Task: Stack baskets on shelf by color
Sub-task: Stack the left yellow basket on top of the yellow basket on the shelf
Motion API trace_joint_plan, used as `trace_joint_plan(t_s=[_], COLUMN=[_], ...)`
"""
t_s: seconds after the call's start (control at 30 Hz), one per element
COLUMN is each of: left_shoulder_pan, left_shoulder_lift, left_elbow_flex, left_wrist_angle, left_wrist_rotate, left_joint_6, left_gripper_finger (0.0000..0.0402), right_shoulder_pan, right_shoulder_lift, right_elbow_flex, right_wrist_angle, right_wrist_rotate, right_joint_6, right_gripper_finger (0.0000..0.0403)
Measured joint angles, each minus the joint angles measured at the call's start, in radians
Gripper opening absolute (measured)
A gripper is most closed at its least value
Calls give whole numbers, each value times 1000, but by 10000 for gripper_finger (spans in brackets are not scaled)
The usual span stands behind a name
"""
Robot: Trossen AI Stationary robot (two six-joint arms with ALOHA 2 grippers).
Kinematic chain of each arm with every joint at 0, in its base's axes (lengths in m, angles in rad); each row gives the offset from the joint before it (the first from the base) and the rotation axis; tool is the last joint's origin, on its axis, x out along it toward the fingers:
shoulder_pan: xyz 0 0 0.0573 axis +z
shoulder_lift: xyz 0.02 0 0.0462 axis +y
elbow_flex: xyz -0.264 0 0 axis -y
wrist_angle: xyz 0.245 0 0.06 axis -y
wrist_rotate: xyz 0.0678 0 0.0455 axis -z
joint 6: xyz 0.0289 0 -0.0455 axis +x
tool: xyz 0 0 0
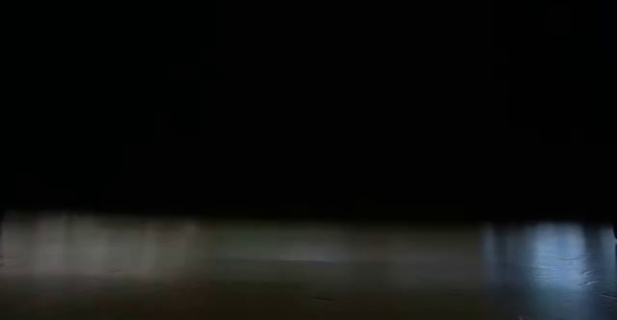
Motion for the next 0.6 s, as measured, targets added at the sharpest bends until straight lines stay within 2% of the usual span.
trace_joint_plan(t_s=[0.37, 0.5, 0.6], left_shoulder_pan=[0, 0, 0], left_shoulder_lift=[0, 0, 0], left_elbow_flex=[0, 0, 0], left_wrist_angle=[-1, 0, 9], left_wrist_rotate=[25, 43, 53], left_joint_6=[0, 0, 1], left_gripper_finger=[0, 0, 0], right_shoulder_pan=[-4, -12, -19], right_shoulder_lift=[30, 30, 30], right_elbow_flex=[0, 0, 0], right_wrist_angle=[48, 34, 4], right_wrist_rotate=[5, 70, 74], right_joint_6=[0, 0, 5], right_gripper_finger=[55, 55, 55])
